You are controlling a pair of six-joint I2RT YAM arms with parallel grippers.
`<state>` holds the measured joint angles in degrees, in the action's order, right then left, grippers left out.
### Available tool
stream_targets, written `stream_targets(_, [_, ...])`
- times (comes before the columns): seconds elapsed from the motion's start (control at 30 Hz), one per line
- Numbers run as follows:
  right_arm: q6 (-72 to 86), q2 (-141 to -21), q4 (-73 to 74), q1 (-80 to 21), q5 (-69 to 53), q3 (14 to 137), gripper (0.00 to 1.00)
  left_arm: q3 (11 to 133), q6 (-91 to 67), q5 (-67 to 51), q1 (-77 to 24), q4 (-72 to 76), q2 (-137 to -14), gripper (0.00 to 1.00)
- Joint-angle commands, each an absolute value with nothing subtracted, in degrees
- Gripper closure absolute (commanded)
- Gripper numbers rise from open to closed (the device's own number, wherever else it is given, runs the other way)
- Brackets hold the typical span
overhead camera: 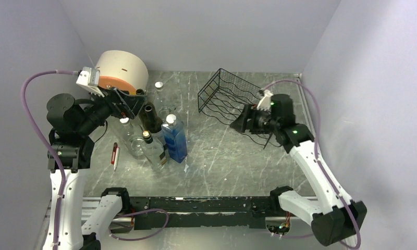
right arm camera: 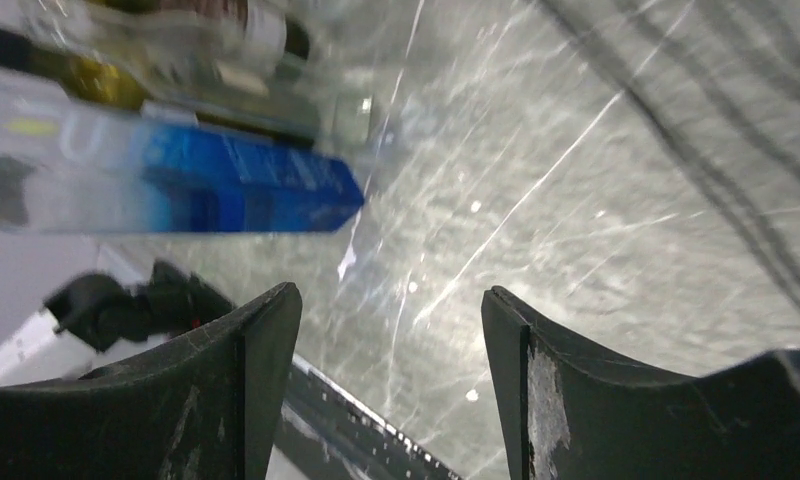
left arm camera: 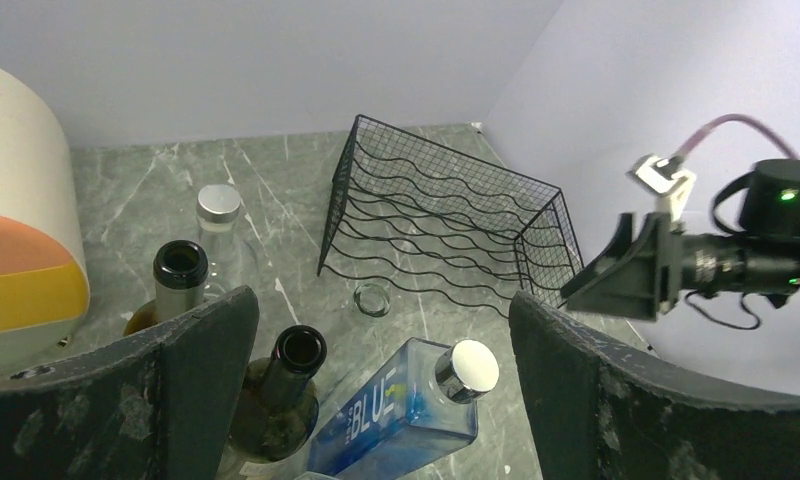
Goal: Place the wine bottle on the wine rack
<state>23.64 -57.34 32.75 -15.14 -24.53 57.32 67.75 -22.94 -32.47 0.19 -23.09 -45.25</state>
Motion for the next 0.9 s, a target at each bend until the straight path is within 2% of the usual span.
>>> stream_targets(0.0, [24.27,-62.71,30.71,-25.05,-17.04,55.16,0.3,67.68,-23.08,-35.68,0.84,-20.31,-45.25,0.0])
stream_targets(0.13, [25.31,-70.55,32.09,-31.53,-5.91,55.49,0.3,67.42,-22.59,-35.32,0.79,-20.54,-45.25,0.0])
stream_targets(0.3, [26.92,-78.19,32.5,-31.84,6.16,57.01,0.29,67.91,-21.68,-34.98,0.81,-21.26,-45.71,0.0])
stream_targets(0.5, [27.27,-86.01,33.29,-31.61,18.77,62.56,0.25,67.85,-21.62,-34.82,0.79,-21.01,-45.86,0.0])
stream_targets(0.87, [24.27,-94.67,31.45,-25.75,23.16,69.79,0.15,67.96,-19.35,-33.92,0.79,-21.72,-46.48,0.0])
